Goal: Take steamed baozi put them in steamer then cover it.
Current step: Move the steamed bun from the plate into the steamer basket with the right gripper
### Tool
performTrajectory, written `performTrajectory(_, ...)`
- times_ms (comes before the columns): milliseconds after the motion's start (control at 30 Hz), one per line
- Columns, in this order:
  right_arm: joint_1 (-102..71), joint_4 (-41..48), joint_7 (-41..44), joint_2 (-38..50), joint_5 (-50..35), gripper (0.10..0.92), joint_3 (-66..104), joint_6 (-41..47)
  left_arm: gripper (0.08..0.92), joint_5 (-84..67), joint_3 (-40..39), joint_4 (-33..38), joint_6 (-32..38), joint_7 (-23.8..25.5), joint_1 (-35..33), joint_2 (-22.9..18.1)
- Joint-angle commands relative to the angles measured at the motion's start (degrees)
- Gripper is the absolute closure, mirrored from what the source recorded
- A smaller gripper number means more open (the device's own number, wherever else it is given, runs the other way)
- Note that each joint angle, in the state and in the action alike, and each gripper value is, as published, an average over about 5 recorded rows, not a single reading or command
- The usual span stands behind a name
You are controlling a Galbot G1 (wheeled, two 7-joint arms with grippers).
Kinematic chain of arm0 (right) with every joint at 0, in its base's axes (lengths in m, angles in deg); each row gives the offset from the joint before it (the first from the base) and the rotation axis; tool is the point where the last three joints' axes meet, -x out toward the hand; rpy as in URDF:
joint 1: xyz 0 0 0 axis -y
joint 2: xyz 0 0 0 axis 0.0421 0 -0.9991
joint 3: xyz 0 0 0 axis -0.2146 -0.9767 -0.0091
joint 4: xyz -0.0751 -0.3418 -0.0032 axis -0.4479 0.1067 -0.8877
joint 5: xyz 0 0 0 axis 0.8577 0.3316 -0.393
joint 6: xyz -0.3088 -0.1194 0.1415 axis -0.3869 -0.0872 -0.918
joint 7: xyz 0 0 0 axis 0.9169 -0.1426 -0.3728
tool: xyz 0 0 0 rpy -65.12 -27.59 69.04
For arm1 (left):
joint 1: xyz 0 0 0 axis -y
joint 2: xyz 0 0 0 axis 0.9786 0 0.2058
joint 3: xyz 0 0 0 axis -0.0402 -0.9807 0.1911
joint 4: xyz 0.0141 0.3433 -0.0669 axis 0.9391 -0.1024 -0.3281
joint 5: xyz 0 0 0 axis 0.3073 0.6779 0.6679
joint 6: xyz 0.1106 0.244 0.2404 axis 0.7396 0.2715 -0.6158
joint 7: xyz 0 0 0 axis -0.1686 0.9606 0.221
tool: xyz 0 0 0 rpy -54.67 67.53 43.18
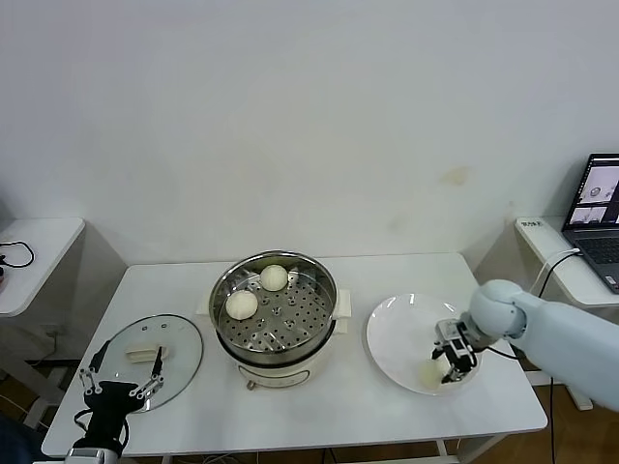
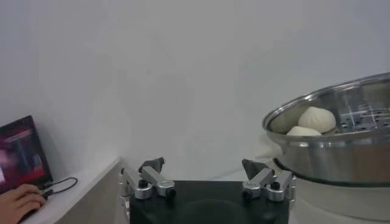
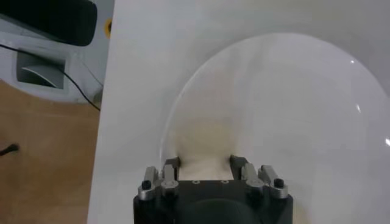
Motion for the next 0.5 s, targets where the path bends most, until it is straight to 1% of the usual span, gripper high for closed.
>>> performTrajectory(33, 7.4, -0.4, 0.5, 0.8, -2.4, 0.497, -0.2, 0.1, 0.177, -0.1, -0.1, 0.0, -0.1, 0.0, 0.2, 0.1)
performTrajectory(300, 17.0, -0.1, 1.0, 0.2, -6.1, 0.491, -2.2, 0.1, 0.177, -0.5, 0.0, 0.2, 0.0, 0.0, 0.5, 0.6)
performTrajectory(500, 28.9, 1.9, 0.9, -4.9, -10.1, 0.487, -7.9, 0.1, 0.177, -0.5, 0.0, 0.3, 0.0, 0.1, 0.5, 0.9)
